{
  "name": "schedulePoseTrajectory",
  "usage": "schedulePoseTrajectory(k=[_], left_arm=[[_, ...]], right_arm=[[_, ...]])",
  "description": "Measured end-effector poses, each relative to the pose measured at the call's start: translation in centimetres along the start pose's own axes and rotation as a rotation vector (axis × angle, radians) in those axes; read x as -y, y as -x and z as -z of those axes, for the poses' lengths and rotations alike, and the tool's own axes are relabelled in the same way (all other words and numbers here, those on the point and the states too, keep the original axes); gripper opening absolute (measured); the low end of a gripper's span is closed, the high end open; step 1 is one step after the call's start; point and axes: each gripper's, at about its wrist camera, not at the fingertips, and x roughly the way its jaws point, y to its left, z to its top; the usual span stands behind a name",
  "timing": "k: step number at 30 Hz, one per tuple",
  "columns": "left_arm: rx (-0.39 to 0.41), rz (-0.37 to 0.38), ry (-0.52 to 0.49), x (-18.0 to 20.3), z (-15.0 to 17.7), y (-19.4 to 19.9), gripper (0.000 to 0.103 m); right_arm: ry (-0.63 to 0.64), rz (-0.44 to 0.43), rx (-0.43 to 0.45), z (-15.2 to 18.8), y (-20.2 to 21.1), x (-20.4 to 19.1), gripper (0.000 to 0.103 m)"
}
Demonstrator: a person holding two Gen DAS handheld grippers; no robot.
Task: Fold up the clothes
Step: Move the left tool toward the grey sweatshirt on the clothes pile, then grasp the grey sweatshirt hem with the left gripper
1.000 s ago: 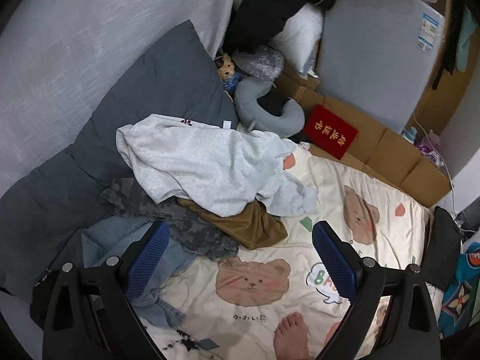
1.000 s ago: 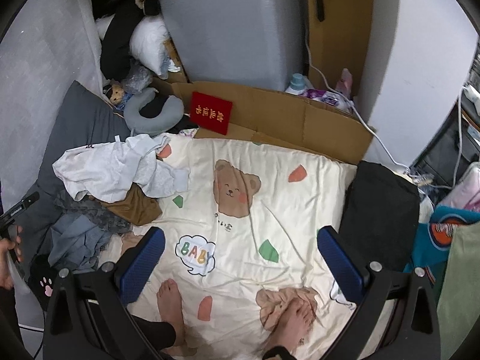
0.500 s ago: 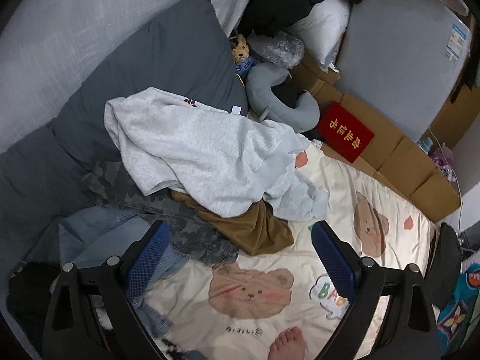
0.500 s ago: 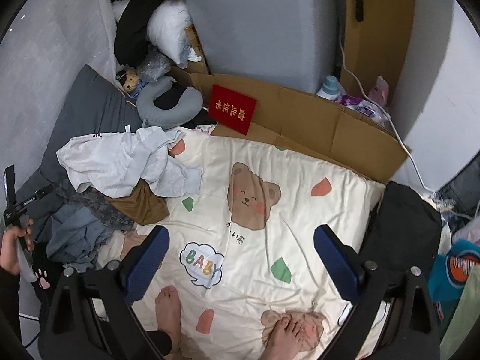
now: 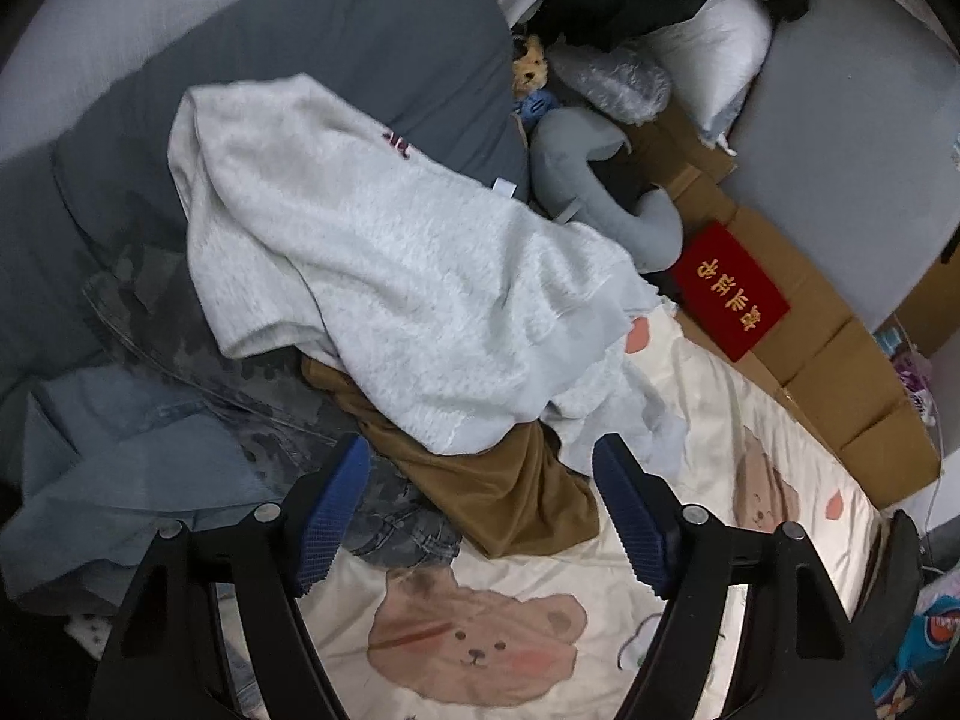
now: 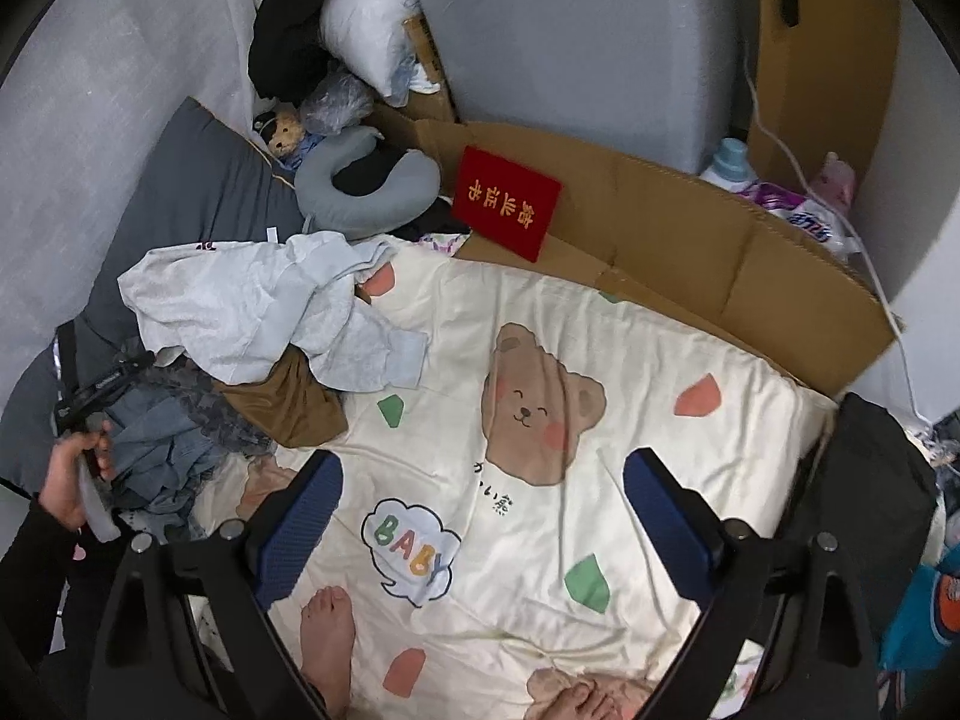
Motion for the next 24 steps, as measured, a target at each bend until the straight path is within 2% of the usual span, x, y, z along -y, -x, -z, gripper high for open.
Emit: schedulePoseTrajectory(k=[4, 6, 16, 19, 21, 24], left_arm=[[0.003, -0.018, 0.022, -0.5, 1.0, -3.3, 0.077], [0.001, -0.003, 0.041, -0.9, 1.4, -4.8, 0.071], [0.009, 0.019, 0.090, -2.7, 2.7, -11.1, 0.071], [0.012, 0.027, 0.107, -3.3, 2.6, -12.5, 0.070], [0.003, 0.044, 0.126, -3.8, 2.5, -13.4, 0.053], [-0.006, 0.063, 0.150, -4.1, 2.6, -14.0, 0.052]], right_arm=[[0.028, 0.006, -0.006, 0.0, -2.5, 0.3, 0.091], [0.037, -0.003, -0.012, 0.3, -3.7, 0.6, 0.090], [0.046, -0.035, -0.093, 2.7, -10.4, 2.2, 0.084], [0.048, -0.056, -0.116, 3.4, -11.9, 2.3, 0.078], [0.059, -0.058, -0.130, 3.8, -12.8, 2.2, 0.078], [0.069, -0.055, -0.154, 4.3, -13.9, 2.0, 0.077]])
